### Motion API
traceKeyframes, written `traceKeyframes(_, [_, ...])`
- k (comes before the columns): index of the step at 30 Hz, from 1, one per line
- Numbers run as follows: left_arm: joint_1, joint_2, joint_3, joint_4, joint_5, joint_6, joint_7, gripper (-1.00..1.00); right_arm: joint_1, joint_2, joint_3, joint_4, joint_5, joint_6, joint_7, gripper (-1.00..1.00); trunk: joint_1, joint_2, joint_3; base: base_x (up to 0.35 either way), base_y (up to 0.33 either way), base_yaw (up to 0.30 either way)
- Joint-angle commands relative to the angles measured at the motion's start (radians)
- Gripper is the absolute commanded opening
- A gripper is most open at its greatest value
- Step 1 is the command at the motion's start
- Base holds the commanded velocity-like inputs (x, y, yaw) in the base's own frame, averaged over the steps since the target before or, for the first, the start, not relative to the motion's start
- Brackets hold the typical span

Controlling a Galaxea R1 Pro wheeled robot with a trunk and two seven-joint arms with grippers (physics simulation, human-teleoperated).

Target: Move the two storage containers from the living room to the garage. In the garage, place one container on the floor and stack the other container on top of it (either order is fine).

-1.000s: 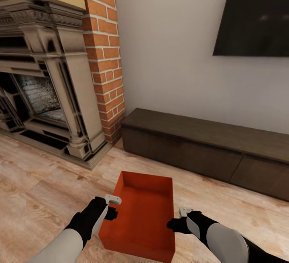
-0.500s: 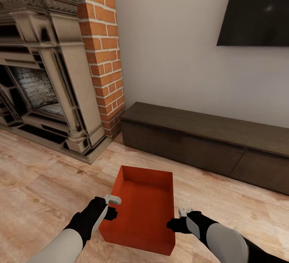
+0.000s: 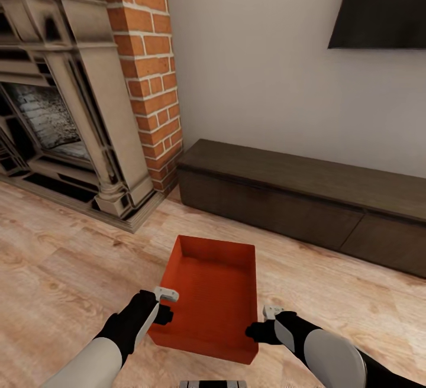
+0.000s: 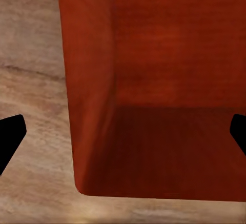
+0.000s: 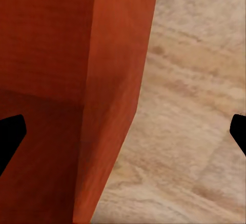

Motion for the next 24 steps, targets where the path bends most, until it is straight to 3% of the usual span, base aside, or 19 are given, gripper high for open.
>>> traceKeyframes(1, [0.0,0.0,-0.003,-0.001,-0.002,0.005,0.002,1.0,0.0,0.0,-0.008,0.0,0.011,0.003,0.003,1.0,0.0,-0.001,-0.005,0.0,0.0,0.0])
traceKeyframes(7, [0.0,0.002,-0.002,-0.018,-0.001,-0.011,-0.002,1.0,-0.001,0.0,-0.008,0.0,0.011,0.003,0.003,1.0,0.003,-0.002,-0.028,0.0,0.0,0.0])
traceKeyframes(13, [0.0,0.001,0.001,-0.059,0.004,-0.083,-0.005,1.0,-0.001,0.008,-0.008,-0.034,0.012,-0.023,0.001,1.0,0.006,-0.003,-0.051,0.0,0.0,0.0])
traceKeyframes(17, [0.0,0.001,0.003,-0.064,0.005,-0.167,-0.004,1.0,-0.002,0.009,-0.007,-0.043,0.013,-0.036,-0.003,1.0,0.007,-0.004,-0.067,0.0,0.0,0.0])
traceKeyframes(24, [0.0,0.012,0.004,-0.065,0.007,-0.201,-0.004,1.0,-0.003,0.009,-0.006,-0.045,0.014,-0.039,-0.005,1.0,0.007,-0.004,-0.067,0.0,0.0,0.0])
